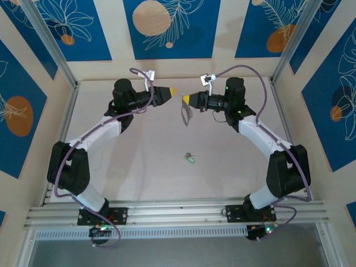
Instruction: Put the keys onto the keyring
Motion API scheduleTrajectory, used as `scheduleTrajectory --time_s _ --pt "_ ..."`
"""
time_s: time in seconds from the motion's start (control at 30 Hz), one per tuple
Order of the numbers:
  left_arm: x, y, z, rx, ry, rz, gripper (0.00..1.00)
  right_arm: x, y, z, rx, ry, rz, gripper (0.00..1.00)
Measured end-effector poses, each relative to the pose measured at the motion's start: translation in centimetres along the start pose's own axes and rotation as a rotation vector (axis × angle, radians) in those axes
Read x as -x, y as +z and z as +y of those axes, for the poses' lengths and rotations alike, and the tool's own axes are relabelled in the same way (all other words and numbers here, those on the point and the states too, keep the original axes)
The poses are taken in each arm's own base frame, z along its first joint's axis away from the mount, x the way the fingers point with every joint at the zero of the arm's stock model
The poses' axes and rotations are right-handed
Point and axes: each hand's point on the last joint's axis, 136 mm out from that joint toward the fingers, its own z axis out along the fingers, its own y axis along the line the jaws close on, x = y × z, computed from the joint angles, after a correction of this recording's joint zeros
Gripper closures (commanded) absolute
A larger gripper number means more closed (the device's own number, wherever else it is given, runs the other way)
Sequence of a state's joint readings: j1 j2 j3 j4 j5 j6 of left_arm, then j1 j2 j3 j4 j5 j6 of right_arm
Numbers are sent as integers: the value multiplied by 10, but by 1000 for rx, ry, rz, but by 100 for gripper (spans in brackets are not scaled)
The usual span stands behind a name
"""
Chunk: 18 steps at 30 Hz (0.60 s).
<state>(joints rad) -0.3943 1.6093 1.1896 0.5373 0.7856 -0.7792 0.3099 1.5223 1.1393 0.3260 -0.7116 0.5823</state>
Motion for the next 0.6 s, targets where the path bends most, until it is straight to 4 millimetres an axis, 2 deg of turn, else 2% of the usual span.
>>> scheduleTrajectory --time_s 0.17,0.4,0.6 --pt "-6 2 -6 -5 0 19 57 2 1 4 11 8 -8 100" --pt "-10 -2 -17 -16 22 23 57 3 6 13 37 12 -10 100" --pt "-13 -1 -19 -18 18 29 59 2 9 19 52 16 -8 100"
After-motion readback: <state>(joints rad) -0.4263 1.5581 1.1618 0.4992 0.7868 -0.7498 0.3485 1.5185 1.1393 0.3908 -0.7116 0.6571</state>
